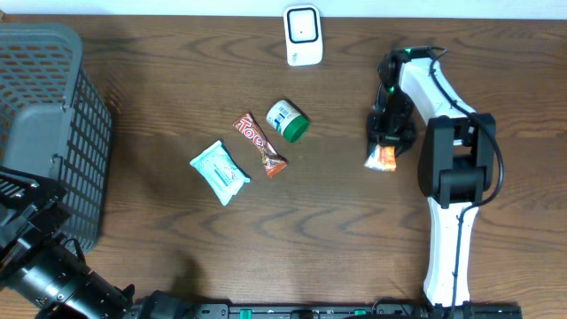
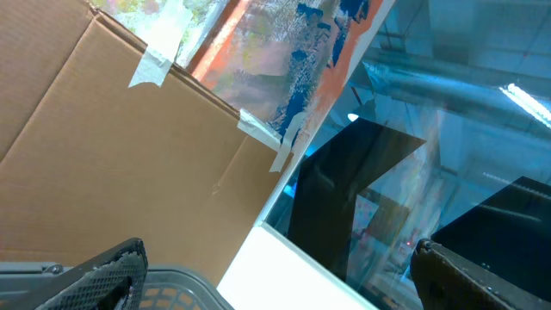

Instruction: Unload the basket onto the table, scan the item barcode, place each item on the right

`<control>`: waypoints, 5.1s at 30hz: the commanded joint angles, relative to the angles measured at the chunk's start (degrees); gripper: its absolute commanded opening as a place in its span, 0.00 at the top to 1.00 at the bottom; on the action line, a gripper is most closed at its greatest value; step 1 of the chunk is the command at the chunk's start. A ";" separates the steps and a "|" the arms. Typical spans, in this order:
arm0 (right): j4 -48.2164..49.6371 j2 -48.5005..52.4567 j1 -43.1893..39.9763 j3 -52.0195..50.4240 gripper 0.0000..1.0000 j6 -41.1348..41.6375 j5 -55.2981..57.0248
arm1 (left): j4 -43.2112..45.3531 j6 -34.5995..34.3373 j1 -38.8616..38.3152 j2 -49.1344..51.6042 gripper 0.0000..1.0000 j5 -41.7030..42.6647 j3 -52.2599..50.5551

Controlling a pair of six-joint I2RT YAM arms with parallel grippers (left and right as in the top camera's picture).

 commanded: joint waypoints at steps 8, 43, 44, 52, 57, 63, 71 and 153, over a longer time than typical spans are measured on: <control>-11.17 2.16 2.23 2.54 0.59 -9.33 -21.07 | 0.20 0.72 0.28 -0.61 0.02 -0.13 0.42; -8.22 -18.29 15.34 2.56 0.51 -5.92 -24.79 | 0.20 0.70 0.28 -0.61 0.02 -0.13 0.42; -7.37 -18.56 15.50 2.56 0.51 -5.53 -23.41 | 0.17 0.70 0.28 -0.61 0.02 -0.13 0.42; 6.58 -18.71 15.67 2.56 0.52 1.14 -8.41 | 0.17 0.48 0.28 -0.61 0.02 -0.13 0.42; 17.66 -18.71 15.67 2.56 0.50 1.62 -3.63 | -1.46 -2.49 0.28 -0.61 0.02 -0.09 0.42; 33.42 -18.71 15.67 2.56 0.48 1.66 3.26 | -1.97 -3.41 0.28 -0.61 0.02 -0.11 0.42; 51.69 -17.57 15.67 2.56 0.46 2.75 9.99 | -1.95 -3.45 0.28 -0.61 0.02 -0.11 0.42; 18.18 -19.96 -27.23 -4.55 0.46 18.97 43.01 | 0.87 -9.62 0.28 -0.52 0.02 -0.13 0.42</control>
